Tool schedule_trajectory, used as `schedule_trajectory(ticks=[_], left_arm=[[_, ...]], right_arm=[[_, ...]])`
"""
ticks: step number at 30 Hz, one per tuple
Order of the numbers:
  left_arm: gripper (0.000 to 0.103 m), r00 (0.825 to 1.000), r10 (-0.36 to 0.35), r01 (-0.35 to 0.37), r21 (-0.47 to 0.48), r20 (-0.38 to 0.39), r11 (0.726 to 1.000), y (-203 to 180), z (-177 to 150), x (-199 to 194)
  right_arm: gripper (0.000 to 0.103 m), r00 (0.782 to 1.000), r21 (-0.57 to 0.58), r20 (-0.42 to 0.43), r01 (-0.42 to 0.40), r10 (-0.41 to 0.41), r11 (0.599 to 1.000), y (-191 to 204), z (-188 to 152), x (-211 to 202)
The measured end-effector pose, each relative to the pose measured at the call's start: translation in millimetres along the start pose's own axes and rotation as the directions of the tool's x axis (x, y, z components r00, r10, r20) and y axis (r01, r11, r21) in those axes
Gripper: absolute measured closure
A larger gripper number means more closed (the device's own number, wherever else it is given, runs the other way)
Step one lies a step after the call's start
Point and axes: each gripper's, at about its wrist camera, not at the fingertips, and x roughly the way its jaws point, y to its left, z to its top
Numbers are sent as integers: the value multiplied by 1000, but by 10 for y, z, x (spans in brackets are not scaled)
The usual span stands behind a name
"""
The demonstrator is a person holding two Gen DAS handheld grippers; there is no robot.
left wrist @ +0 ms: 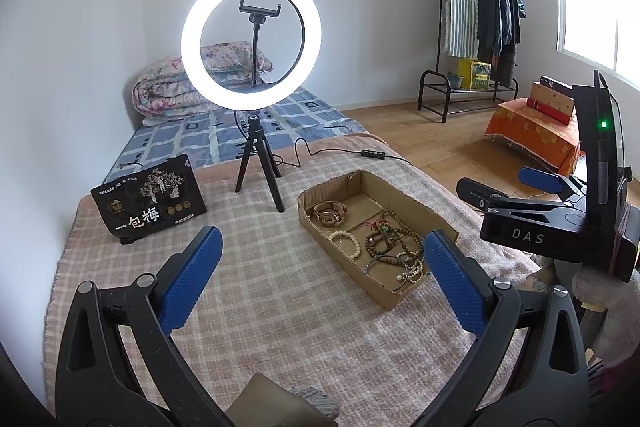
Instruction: Organize jewelry
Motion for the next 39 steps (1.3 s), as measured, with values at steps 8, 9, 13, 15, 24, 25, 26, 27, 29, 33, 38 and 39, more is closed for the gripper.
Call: schedule_trajectory(ticks=[8, 9, 13, 15, 24, 25, 26, 27, 29, 33, 38, 39], left_arm=[[0, 1000, -1, 1, 4, -11, 1000, -30, 2, -2], [0, 1000, 0, 0, 5, -11, 1000, -33, 4, -1], [0, 1000, -4, 4, 12, -18, 1000, -40, 6, -12], [0, 1000, -3, 3, 13, -15, 1000, -42, 8, -15], [0, 1000, -4, 4, 13, -11, 1000, -35, 23, -26], [0, 1000, -4, 4, 13, -10, 1000, -35, 24, -29], [0, 1000, -3, 3, 13, -9, 1000, -39, 26, -29], [0, 1000, -2, 2, 12, -10, 1000, -44, 24, -27], [0, 1000, 0, 0, 10, -9, 1000, -27, 30, -31], [0, 1000, 7, -7, 8, -6, 1000, 7, 38, -42], [0, 1000, 10, -10, 10, 4, 1000, 7, 29, -53], [0, 1000, 12, -12, 9, 7, 1000, 16, 28, -55]], right_arm=[[0, 1000, 3, -5, -2, 2, 1000, 9, 0, 5], [0, 1000, 3, -7, -3, 3, 1000, 12, -3, 5], [0, 1000, -1, -7, 0, 0, 1000, 22, -6, 10], [0, 1000, 4, -8, 0, 1, 1000, 22, -8, 10], [0, 1000, -1, -9, 1, -1, 1000, 48, -17, 0], [0, 1000, -1, -9, 2, -2, 1000, 47, -19, 1], [0, 1000, 0, -9, 2, -2, 1000, 47, -18, 1], [0, 1000, 1, -9, 1, -1, 1000, 46, -17, 0], [0, 1000, 3, -8, 0, 0, 1000, 48, -17, 0], [0, 1000, 0, -10, 0, 0, 1000, 47, -18, 3], [0, 1000, -1, -13, -2, 2, 1000, 58, -25, -5], [0, 1000, -4, -14, -2, 2, 1000, 63, -26, -5]])
